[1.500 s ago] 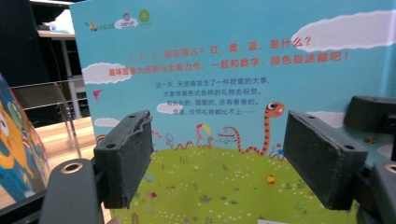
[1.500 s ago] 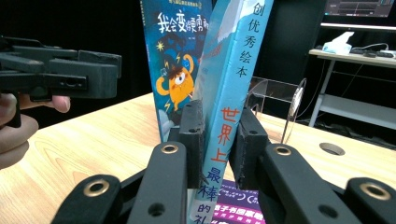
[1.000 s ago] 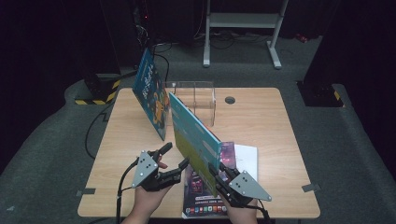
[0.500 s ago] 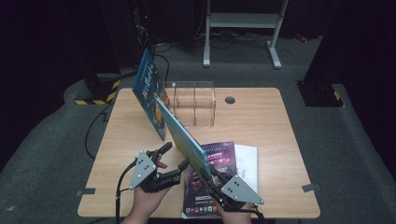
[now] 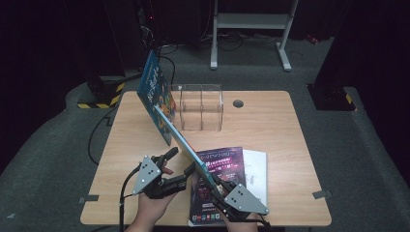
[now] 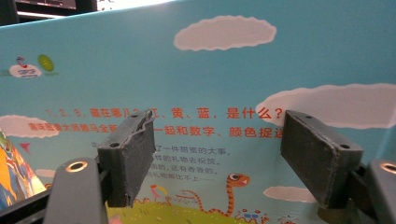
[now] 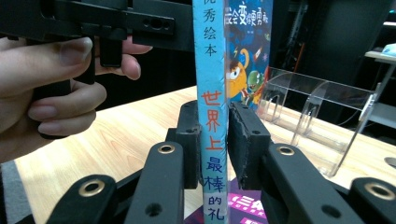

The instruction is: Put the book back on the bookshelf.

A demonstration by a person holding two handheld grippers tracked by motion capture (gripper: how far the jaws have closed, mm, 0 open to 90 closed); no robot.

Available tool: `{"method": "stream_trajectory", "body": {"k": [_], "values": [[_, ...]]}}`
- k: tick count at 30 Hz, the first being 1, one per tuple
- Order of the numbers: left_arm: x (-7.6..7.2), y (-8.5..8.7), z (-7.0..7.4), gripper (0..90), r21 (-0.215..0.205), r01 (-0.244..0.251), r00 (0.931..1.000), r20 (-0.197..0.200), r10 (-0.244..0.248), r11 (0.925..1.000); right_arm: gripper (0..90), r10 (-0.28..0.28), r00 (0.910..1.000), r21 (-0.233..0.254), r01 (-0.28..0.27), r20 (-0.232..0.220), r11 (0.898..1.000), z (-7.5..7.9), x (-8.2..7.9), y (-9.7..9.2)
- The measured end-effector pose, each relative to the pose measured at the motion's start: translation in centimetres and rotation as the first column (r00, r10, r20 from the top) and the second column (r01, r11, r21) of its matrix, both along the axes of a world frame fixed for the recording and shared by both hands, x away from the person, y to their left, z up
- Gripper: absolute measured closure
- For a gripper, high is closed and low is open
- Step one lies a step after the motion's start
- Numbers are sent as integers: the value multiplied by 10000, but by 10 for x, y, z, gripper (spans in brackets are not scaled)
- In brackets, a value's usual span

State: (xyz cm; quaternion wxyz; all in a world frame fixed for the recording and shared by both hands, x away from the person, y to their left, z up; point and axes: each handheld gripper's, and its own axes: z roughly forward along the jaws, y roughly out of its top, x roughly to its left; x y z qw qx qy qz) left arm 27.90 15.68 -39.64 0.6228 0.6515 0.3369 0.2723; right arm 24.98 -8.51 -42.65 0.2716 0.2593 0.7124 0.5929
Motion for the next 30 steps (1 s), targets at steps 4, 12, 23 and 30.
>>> {"method": "stream_trajectory", "body": {"k": [4, 12, 23, 30], "values": [[0, 1, 0, 274, 19, -81, 10000, -17, 81, 10000, 744, 32, 10000, 25, -31, -38, 10000, 0, 0, 0], [3, 2, -2, 278, 49, -193, 9996, -206, 194, 9998, 744, -1, 10000, 27, 1, -20, 10000, 0, -1, 0], [8, 3, -7, 296, 14, -294, 9981, -537, 294, 9996, 721, 152, 9998, -7, -152, -106, 9999, -2, -2, 7], [15, 7, -12, 295, -24, -355, 9956, -871, 352, 9994, 707, 167, 9996, 20, -167, -209, 9999, -4, 2, 12]]}}
